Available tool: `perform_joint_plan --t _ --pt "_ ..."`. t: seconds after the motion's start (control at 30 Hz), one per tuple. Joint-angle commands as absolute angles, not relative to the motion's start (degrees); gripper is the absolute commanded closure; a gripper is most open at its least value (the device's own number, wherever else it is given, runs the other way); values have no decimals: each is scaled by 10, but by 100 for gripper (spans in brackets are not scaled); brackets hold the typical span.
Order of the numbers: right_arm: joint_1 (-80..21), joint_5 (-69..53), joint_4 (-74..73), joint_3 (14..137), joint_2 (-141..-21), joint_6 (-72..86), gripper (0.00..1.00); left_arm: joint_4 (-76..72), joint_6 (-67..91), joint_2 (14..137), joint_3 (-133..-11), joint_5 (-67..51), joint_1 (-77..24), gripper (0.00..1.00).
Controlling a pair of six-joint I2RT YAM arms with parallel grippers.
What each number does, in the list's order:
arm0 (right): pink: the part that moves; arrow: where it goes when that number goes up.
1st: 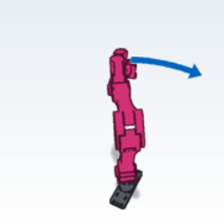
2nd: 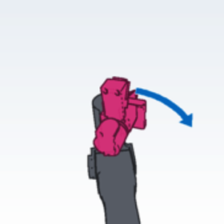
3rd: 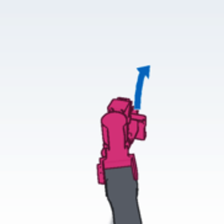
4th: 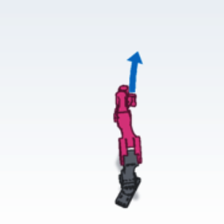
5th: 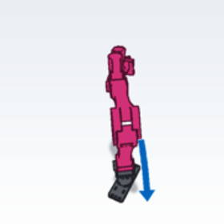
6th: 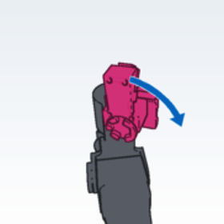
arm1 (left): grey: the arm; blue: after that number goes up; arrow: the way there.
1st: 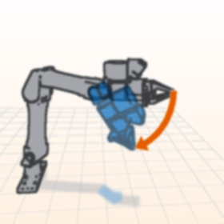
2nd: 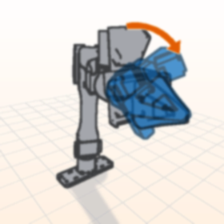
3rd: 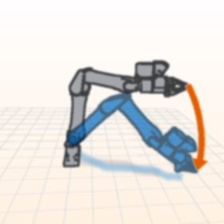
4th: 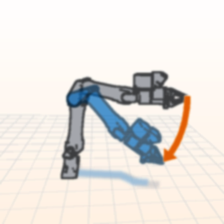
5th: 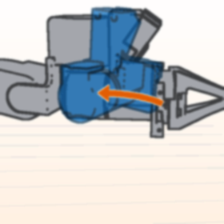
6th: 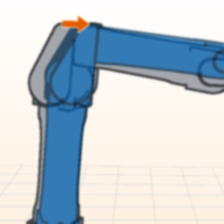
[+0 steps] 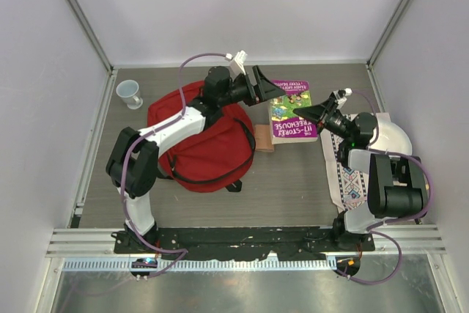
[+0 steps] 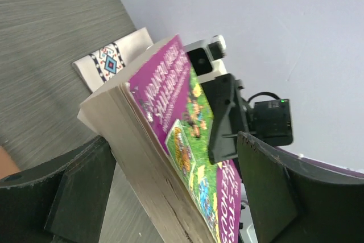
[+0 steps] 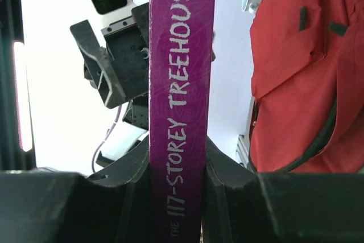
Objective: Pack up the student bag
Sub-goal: Pick up the book from the center of the board.
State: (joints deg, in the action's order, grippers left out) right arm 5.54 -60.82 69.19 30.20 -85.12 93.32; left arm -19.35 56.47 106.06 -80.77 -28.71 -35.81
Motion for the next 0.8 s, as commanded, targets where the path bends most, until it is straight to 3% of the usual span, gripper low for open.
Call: perform_joint_plan --t 0.0,0.43,0.53,0.57,0.63,0.67,0.73,0.77 --pt "44 -614 955 314 -854 1009 99 -300 592 1049 -799 -336 -357 13" --pt "14 -619 955 330 -853 1005 99 -309 606 1050 -775 -338 -353 18" --pt "14 -619 955 328 -856 1005 98 -309 606 1039 -765 -322 -351 36" --pt "13 -619 955 327 -860 1005 97 -305 605 1031 -763 -319 -349 50" --pt "14 -616 955 323 -866 1005 91 -286 593 1024 -758 -304 -346 64" --pt "14 -614 955 323 -870 1004 89 -278 586 1019 -756 -298 -344 76" --pt "14 -611 954 322 -875 1005 75 -252 570 1005 -749 -280 -343 88" --pt "14 -609 954 322 -877 1004 69 -246 566 1000 -745 -276 -341 99"
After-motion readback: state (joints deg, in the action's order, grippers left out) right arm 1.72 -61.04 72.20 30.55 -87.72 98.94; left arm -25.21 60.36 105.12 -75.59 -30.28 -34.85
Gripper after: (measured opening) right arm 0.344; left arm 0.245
